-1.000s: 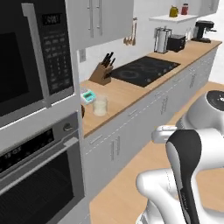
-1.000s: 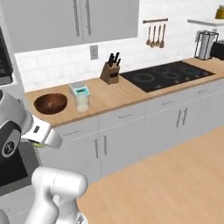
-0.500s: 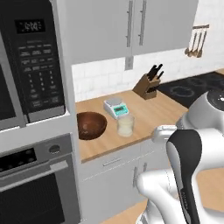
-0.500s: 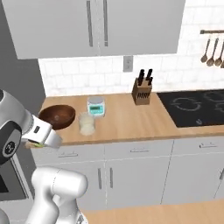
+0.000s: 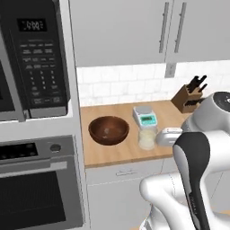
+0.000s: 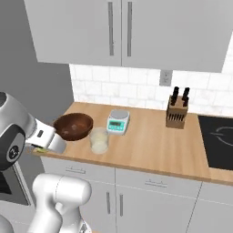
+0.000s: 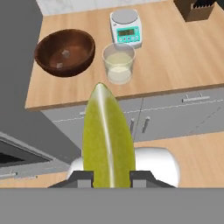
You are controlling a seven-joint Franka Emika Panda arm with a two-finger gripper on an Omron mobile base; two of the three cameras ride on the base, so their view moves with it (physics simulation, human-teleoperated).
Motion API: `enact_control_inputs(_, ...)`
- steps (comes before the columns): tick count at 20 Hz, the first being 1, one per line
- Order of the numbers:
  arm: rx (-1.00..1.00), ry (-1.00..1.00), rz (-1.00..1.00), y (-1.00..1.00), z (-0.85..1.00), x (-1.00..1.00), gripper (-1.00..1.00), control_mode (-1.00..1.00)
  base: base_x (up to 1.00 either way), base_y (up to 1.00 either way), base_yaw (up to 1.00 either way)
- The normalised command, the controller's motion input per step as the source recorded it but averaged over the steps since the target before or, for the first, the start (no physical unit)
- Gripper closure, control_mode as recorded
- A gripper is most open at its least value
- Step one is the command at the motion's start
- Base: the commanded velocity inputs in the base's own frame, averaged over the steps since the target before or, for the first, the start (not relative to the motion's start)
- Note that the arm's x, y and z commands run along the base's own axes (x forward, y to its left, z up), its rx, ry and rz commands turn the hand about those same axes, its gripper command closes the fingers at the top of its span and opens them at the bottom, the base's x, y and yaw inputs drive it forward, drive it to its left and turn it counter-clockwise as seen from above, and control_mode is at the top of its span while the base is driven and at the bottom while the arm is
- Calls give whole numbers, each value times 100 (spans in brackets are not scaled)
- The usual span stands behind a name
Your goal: Grab a lemon wedge from the fridge and one ice cube from the ice bowl, and put them in the glass of lemonade.
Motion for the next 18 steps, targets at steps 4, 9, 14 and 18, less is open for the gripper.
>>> enact_control_inputs(4, 0, 0, 0, 0, 0, 0, 100, 100, -36, -36, 16)
enact_control_inputs(9, 0, 0, 0, 0, 0, 0, 100, 100, 1, -56, 1)
enact_control_inputs(14, 0, 0, 0, 0, 0, 0, 100, 100, 34, -20, -2)
enact_control_inputs(18, 0, 0, 0, 0, 0, 0, 100, 100, 62, 0, -5)
